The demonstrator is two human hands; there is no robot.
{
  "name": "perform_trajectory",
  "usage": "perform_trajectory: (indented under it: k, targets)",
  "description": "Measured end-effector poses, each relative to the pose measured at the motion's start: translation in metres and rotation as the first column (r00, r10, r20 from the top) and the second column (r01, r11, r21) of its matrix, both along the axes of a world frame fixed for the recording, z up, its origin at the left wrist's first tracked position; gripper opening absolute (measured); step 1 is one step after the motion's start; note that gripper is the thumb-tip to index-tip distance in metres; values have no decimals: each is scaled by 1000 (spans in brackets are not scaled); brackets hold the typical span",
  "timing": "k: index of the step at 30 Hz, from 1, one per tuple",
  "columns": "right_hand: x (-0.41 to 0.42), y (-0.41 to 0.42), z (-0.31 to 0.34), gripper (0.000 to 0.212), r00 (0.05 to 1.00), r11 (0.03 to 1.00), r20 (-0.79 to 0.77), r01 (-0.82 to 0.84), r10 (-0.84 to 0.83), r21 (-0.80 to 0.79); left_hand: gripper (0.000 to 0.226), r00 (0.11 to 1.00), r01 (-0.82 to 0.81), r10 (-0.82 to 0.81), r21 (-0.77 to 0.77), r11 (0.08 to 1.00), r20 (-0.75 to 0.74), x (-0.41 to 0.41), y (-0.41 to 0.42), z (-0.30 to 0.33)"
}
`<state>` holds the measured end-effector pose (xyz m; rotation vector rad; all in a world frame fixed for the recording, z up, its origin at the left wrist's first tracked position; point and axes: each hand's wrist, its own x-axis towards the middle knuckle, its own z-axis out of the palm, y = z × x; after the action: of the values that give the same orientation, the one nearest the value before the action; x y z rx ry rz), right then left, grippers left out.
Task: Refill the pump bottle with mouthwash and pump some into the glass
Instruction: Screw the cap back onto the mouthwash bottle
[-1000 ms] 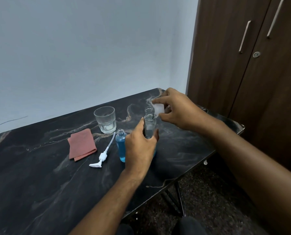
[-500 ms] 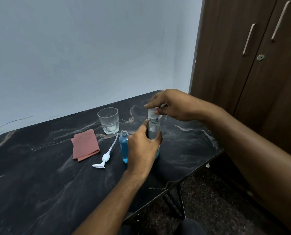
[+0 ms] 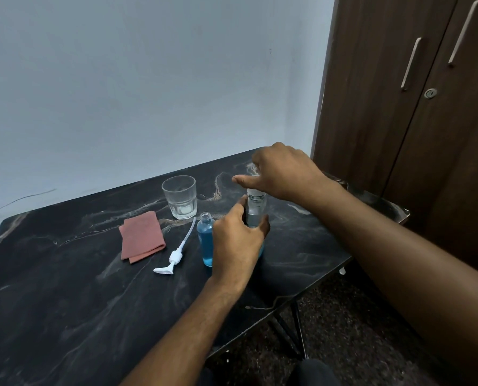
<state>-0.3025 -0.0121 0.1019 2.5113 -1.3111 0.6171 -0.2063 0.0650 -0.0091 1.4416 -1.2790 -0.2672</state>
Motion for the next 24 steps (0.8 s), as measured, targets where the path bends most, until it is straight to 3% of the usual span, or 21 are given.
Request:
perform_trajectory:
  k: [3, 6, 11, 13, 17, 20, 24]
  targets:
    - [5, 0, -3, 74, 999, 1000, -32, 19, -19, -6, 50, 1000, -11, 11, -8, 1000, 1, 0, 0, -1]
    - [-1, -1, -6, 78, 977, 995, 210, -1, -21, 104, 46, 1000, 6, -6, 1, 1000, -10, 4, 0, -1]
    - [-22, -2, -22, 74, 839, 985, 544, -83, -12, 151, 36, 1000, 15, -15, -8, 1000, -15, 8, 3, -2]
    - [-27, 1, -33, 59, 776, 979, 628, -84, -53, 186, 46, 1000, 27, -27, 2, 1000, -1, 9, 3, -5]
    - [-30, 15, -61, 5, 679, 928, 714, -133, -170, 348, 83, 994, 37, -45, 83, 996, 97, 12, 7, -8]
    - [-25, 30, -77, 38, 693, 852, 703, -259, -164, 454, 90, 993, 65, -79, 155, 986, 89, 18, 12, -12]
    - [-12, 38, -90, 78, 750, 813, 651, -302, -121, 498, 72, 987, 137, -153, 237, 962, 51, 29, 25, -19]
